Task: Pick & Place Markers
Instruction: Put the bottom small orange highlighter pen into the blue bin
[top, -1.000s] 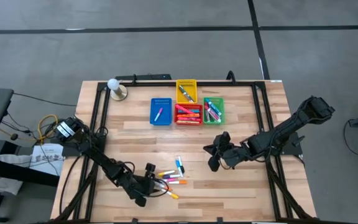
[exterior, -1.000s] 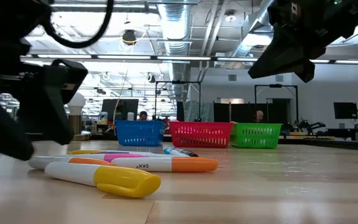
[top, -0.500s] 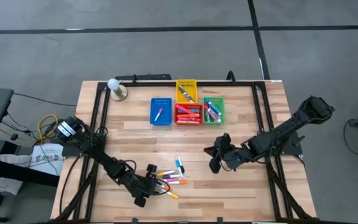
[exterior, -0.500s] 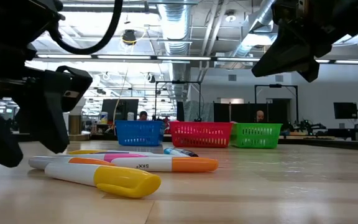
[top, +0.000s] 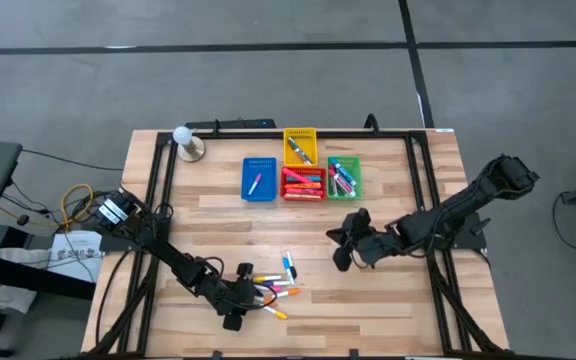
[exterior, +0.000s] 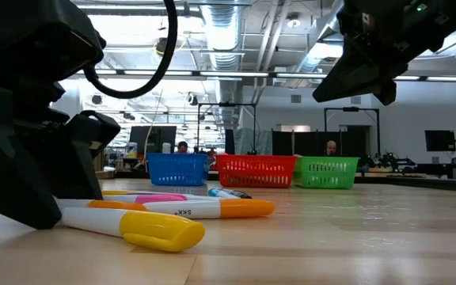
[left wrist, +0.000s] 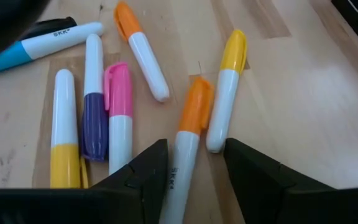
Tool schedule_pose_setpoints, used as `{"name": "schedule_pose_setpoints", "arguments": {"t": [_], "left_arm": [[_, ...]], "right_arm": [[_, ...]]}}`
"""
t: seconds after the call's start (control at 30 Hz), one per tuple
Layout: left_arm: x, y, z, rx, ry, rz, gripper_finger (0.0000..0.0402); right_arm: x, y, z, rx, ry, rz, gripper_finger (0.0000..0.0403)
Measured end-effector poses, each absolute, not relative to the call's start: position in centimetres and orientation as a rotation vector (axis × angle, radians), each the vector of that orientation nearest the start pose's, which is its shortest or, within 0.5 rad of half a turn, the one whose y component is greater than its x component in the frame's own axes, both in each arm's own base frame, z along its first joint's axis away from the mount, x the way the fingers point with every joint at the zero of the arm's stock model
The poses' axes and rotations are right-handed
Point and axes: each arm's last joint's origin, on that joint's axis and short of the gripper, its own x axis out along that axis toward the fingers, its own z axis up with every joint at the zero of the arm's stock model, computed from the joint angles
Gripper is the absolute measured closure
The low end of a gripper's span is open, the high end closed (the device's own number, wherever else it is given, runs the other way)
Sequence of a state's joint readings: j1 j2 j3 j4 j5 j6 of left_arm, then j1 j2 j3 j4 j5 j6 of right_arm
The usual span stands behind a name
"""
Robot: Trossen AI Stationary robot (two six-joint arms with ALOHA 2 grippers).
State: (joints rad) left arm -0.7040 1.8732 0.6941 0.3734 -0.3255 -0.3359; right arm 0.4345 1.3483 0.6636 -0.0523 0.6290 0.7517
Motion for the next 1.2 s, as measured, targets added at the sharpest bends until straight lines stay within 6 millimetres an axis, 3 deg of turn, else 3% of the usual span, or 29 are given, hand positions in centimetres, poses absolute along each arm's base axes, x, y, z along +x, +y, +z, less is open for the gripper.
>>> {"name": "schedule_pose_setpoints", "arguments": {"t": [0.47, 1.2], "left_arm": [[24.3, -19.5, 8.2, 0.079, 0.763, -0.214, 0.0239], [23.0, -20.7, 8.1, 0.028, 0.769, -0.2, 0.0239]], "right_arm": [[24.3, 8.5, 19.1, 0.334, 0.524, -0.431, 0.0392], [24.1, 9.2, 19.1, 0.327, 0.53, -0.399, 0.0392]]}}
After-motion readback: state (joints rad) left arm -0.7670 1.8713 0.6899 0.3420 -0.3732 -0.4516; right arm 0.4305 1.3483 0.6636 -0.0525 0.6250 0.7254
